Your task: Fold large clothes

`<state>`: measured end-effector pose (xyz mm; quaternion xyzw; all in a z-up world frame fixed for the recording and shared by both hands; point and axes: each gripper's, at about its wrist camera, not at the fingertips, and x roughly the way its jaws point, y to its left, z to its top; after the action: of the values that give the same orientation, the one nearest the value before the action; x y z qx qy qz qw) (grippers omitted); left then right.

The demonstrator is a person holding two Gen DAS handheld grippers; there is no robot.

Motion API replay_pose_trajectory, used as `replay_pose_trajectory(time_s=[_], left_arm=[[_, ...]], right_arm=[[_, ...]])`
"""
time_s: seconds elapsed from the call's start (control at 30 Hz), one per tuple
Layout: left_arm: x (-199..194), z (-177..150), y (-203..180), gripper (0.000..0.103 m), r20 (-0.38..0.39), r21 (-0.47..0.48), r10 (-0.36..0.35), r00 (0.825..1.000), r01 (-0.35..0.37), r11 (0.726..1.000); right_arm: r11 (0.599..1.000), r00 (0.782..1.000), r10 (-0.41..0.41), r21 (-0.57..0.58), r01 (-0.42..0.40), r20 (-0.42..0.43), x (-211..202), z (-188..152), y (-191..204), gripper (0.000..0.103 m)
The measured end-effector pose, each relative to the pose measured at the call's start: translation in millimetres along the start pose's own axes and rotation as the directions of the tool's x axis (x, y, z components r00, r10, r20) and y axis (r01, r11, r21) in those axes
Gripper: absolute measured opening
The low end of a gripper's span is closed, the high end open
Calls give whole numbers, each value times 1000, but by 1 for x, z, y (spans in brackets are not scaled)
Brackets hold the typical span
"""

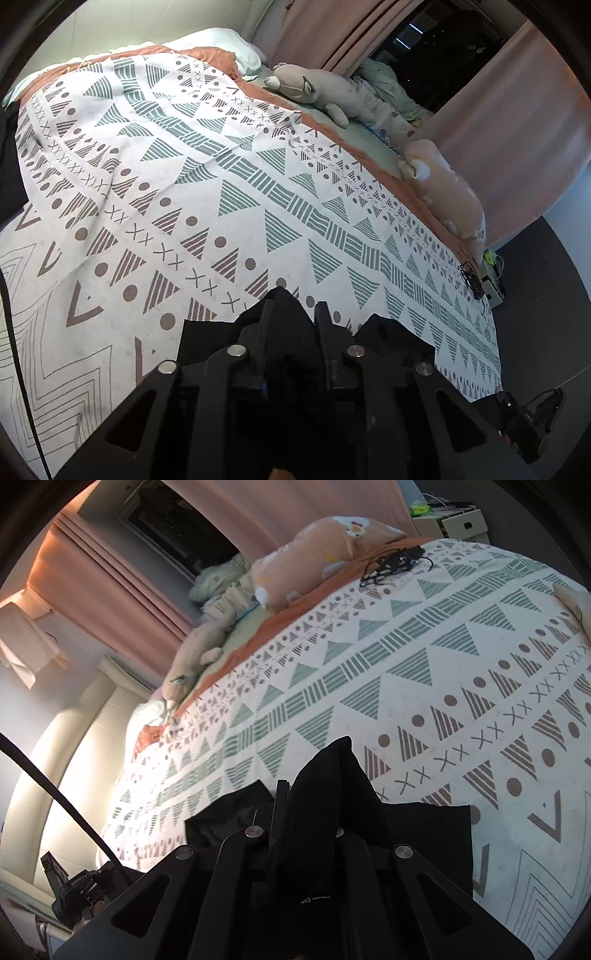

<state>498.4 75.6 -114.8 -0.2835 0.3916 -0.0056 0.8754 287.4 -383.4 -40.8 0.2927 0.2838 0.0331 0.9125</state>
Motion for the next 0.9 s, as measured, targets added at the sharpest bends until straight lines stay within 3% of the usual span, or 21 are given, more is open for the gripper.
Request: replay_pose_trajectory(time_s=[0.03, 0.07, 0.1, 0.13, 0.17, 0.27, 0.43, 0.9], left_arm=[[5, 0, 1, 79, -8, -4, -2, 1000, 2, 1000], [9, 0, 0, 101, -6, -4, -12, 1000, 12, 1000], [10, 2, 0, 103, 4, -2, -18, 1000, 18, 1000], [11, 2, -1, 103, 6, 2, -8, 1000, 8, 1000], [12, 2, -2, 103, 6, 7, -2, 1000, 2, 1000], [12, 0, -2, 103, -1, 13, 2, 1000, -2, 1000], [-5, -8, 6, 103, 21, 18, 29, 999, -29, 999], [-71, -56, 45, 103, 5, 33, 9, 1000, -9, 999]], right_arm=[[1000, 1000, -5, 4, 5, -3, 6, 2, 1, 11], [1000, 1000, -7, 7, 7, -4, 11, 3, 0, 37], [1000, 1000, -6, 8, 6, -1, 16, 5, 1, 81], [1000, 1000, -5, 9, 5, 8, 17, 7, 2, 98], [1000, 1000, -3, 10, 3, 28, 15, 9, 5, 103], [1000, 999, 18, 8, -18, 27, 13, 12, 7, 103], [1000, 1000, -15, -23, 16, 25, -4, 7, 4, 103], [995, 997, -79, -63, 78, -11, -94, -47, -12, 103]])
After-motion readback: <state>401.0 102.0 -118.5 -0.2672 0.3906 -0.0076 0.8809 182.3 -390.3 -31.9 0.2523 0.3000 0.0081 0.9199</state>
